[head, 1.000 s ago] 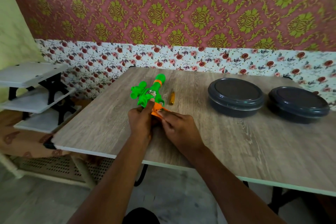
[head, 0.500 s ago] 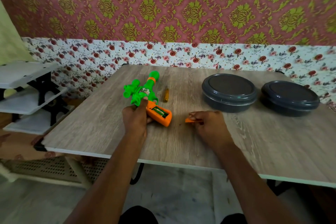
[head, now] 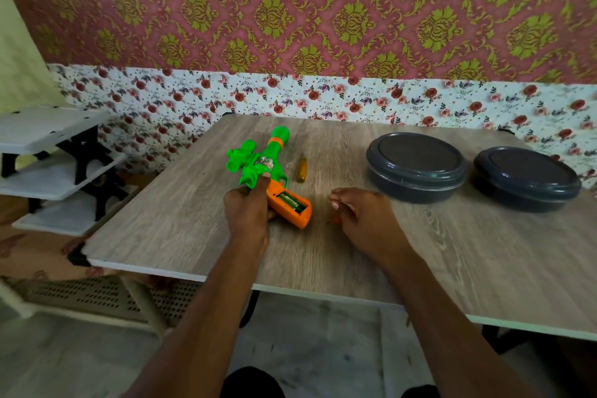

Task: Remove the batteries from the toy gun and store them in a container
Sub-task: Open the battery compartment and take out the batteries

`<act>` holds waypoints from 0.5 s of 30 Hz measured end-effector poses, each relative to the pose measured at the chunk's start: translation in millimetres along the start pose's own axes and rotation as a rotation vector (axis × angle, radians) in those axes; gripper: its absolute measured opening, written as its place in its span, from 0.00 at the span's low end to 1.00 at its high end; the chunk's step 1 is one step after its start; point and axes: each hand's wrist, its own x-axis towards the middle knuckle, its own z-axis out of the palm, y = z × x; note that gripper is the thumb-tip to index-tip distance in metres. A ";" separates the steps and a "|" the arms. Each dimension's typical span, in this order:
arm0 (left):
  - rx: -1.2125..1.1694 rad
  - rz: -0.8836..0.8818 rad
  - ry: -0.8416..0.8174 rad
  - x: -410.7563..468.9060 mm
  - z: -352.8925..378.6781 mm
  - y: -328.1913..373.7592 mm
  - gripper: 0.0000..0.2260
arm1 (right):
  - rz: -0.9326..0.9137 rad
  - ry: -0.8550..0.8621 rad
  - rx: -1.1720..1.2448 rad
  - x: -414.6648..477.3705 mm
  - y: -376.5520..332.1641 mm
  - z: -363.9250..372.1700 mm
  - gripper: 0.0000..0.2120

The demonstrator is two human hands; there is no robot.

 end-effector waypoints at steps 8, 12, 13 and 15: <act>-0.037 0.002 0.047 -6.9 -1.1 8.4 0.15 | 0.139 -0.228 -0.115 80.0 0.7 35.7 0.15; 0.011 0.028 0.055 -3.2 -2.8 3.9 0.18 | 0.143 -0.383 -0.226 110.5 0.4 55.7 0.16; 0.016 0.028 0.050 -0.2 -3.7 1.5 0.20 | 0.149 -0.403 -0.260 114.9 -1.5 58.8 0.16; 0.025 0.028 0.033 2.6 -4.1 -0.2 0.19 | 0.158 -0.395 -0.319 119.9 -5.7 61.9 0.17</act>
